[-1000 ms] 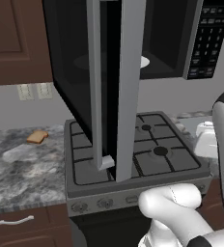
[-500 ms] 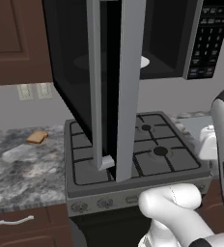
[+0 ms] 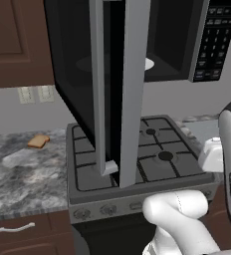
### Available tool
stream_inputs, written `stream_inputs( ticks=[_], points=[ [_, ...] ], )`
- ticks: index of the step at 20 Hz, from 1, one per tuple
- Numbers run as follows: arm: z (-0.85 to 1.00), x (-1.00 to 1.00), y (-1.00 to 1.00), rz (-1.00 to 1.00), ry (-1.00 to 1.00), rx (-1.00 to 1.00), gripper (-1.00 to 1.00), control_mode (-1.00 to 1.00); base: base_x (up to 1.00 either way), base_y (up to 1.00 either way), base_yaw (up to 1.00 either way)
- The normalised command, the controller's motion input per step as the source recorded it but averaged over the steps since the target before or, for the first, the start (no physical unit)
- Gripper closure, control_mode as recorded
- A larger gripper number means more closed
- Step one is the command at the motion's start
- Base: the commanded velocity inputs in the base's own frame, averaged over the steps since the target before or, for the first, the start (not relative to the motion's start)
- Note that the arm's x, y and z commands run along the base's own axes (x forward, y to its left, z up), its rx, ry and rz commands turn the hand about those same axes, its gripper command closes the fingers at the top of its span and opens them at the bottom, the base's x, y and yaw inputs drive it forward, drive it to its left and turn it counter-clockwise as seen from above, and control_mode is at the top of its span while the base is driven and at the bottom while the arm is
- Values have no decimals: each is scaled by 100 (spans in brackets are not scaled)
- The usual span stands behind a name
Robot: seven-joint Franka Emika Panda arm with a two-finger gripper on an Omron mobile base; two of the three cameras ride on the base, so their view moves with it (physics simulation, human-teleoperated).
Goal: Place the sponge inside the microwave to prepare for sanitizing.
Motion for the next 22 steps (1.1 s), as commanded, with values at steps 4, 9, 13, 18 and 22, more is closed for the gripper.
stream_inputs(
  ticks=[4, 9, 13, 18, 22],
  points=[
    [-1, 0, 0, 0, 0, 0, -100, -100, 0, 0, 0],
    [0, 0, 0, 0, 0, 0, -100, 100, 0, 0, 0],
    [0, 0, 0, 0, 0, 0, -100, 100, -22, -8, 0],
    [0, 0, 0, 0, 0, 0, -100, 100, -24, -52, 0],
    [0, 0, 0, 0, 0, 0, -100, 100, -11, -66, 0]
  ],
)
